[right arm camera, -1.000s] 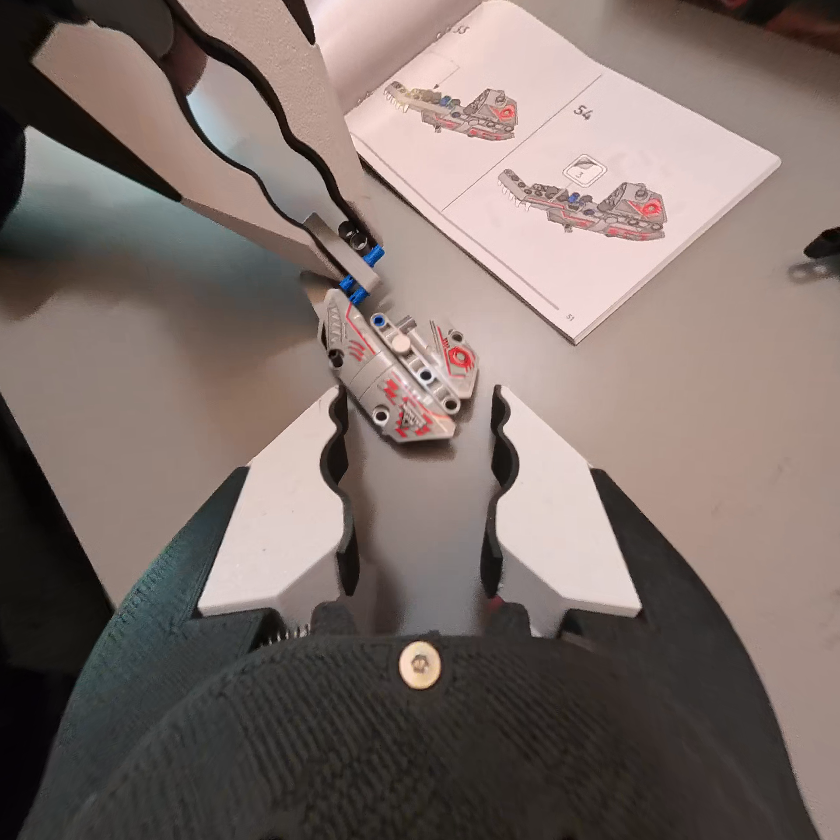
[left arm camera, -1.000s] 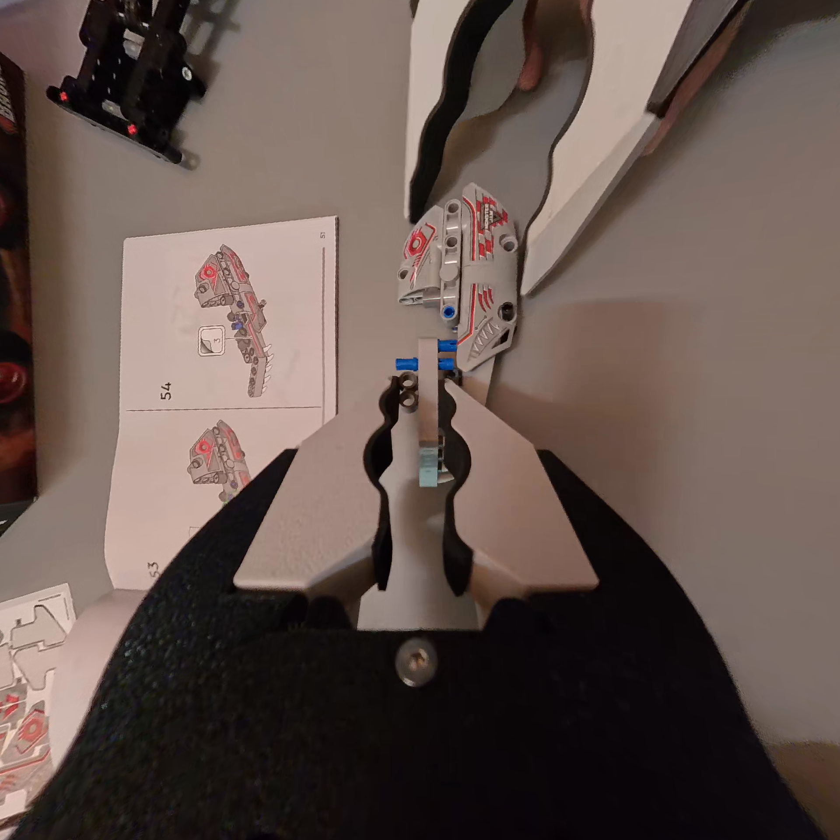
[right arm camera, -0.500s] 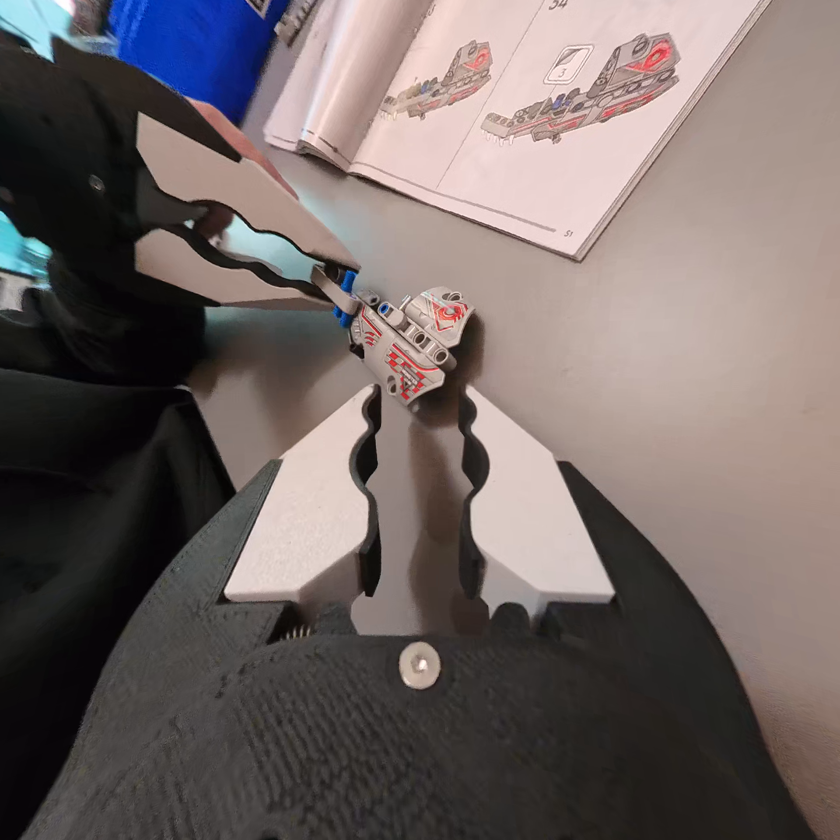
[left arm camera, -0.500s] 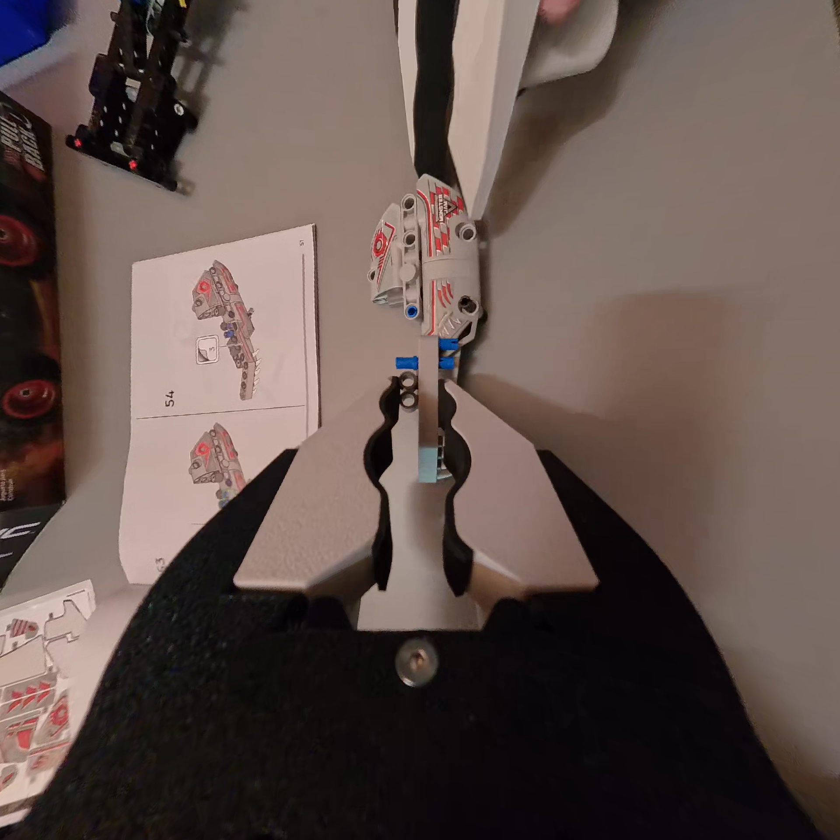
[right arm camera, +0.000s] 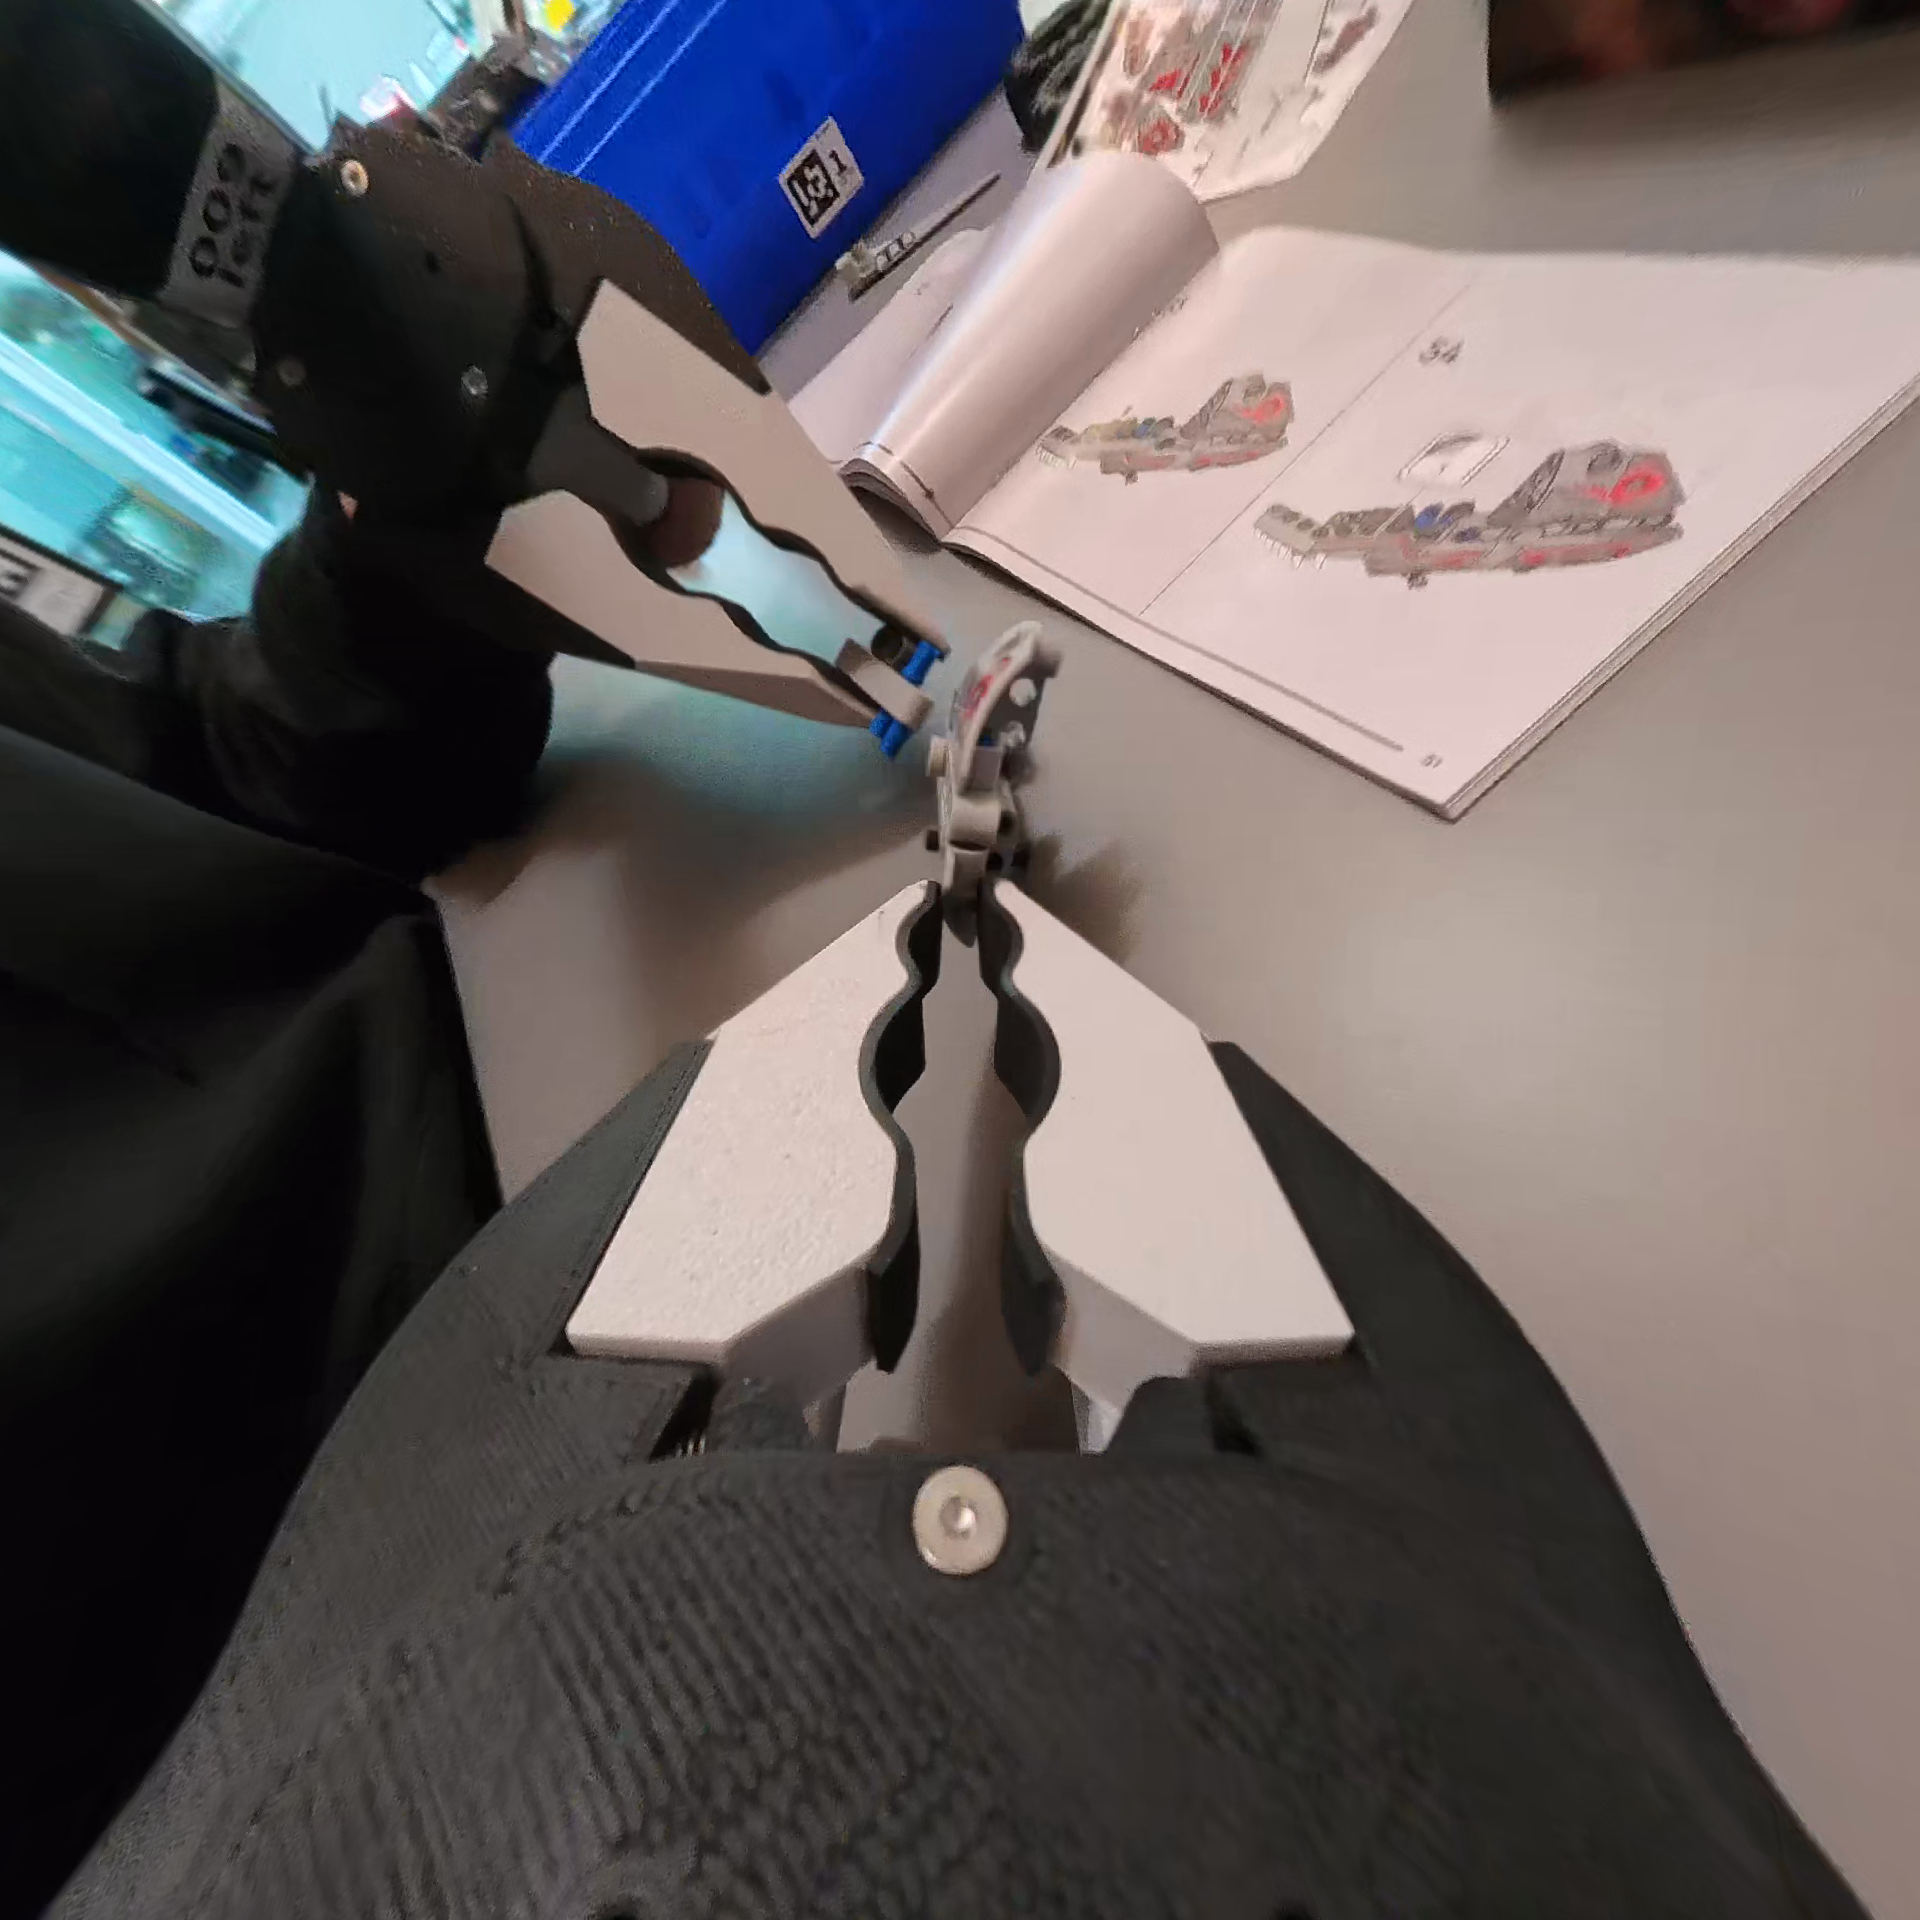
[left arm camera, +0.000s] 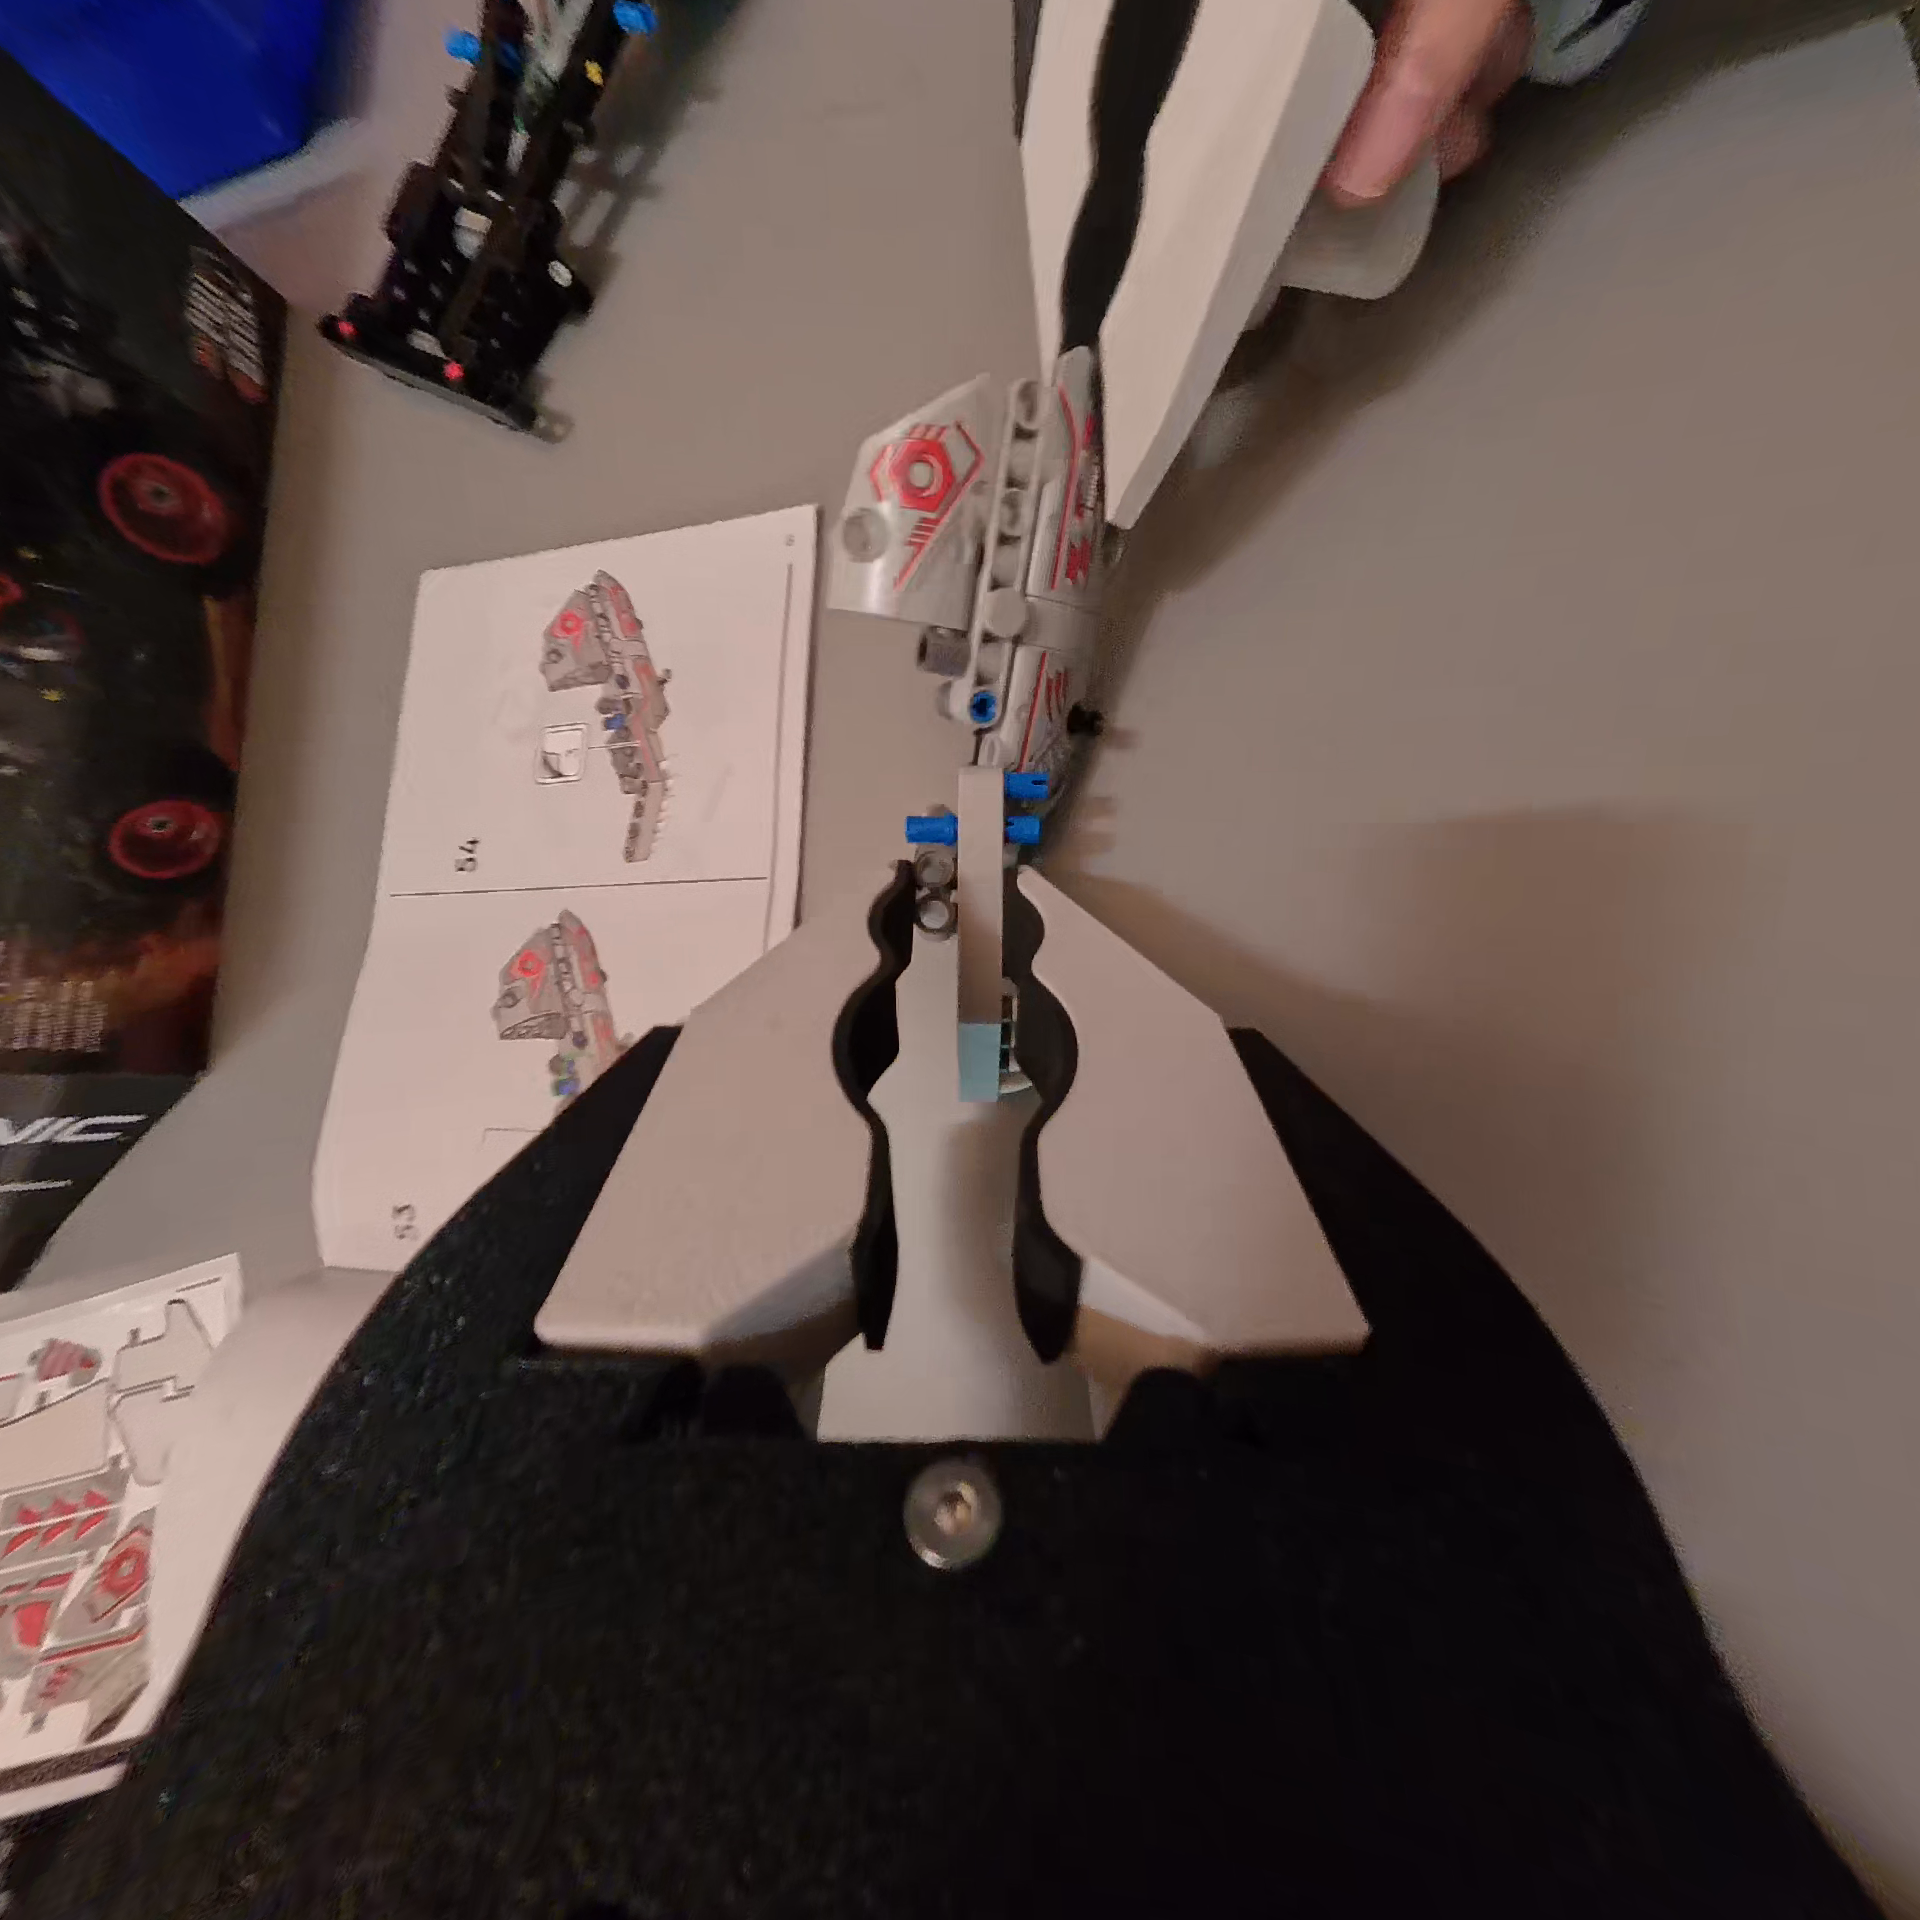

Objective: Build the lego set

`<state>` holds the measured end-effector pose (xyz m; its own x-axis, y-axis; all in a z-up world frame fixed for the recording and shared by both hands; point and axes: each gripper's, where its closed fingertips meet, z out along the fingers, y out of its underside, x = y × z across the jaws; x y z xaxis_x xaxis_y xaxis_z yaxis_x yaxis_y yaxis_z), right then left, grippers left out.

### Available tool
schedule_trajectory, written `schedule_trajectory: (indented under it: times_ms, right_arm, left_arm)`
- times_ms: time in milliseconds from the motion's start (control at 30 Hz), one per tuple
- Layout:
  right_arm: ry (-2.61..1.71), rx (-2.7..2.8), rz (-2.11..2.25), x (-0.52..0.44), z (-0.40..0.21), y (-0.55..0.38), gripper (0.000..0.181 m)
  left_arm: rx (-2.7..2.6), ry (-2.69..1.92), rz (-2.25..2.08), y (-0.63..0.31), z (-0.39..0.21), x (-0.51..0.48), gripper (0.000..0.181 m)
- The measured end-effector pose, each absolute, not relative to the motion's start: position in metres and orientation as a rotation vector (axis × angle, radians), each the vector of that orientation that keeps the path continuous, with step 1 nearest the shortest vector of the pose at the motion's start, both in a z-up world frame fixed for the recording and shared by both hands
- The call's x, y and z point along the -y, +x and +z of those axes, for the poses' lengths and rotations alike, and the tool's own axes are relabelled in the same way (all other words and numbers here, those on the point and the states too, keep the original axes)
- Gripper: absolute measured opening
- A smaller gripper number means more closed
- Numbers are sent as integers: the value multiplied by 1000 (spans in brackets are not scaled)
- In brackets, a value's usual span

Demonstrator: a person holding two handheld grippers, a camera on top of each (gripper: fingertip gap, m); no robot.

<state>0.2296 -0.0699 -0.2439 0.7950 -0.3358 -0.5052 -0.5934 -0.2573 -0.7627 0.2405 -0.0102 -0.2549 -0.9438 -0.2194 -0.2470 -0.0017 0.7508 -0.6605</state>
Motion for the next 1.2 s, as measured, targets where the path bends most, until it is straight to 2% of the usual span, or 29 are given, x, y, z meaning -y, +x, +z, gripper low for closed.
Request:
schedule_trajectory:
  times_ms: [267,600,900,1200]
  right_arm:
    - [-2018,-538,104,67,-250,224,4]
    - [-2021,-578,243,67,-255,226,4]
    - [-2035,-649,273,68,-262,232,5]
    - [-2044,-648,286,67,-264,231,5]
  left_arm:
    - [-2346,13,-1040,256,-240,2,14]
    - [-2088,214,-860,256,-244,6,14]
    - [-1928,276,-691,257,-233,7,14]
    - [-1975,96,-614,252,-234,-7,14]
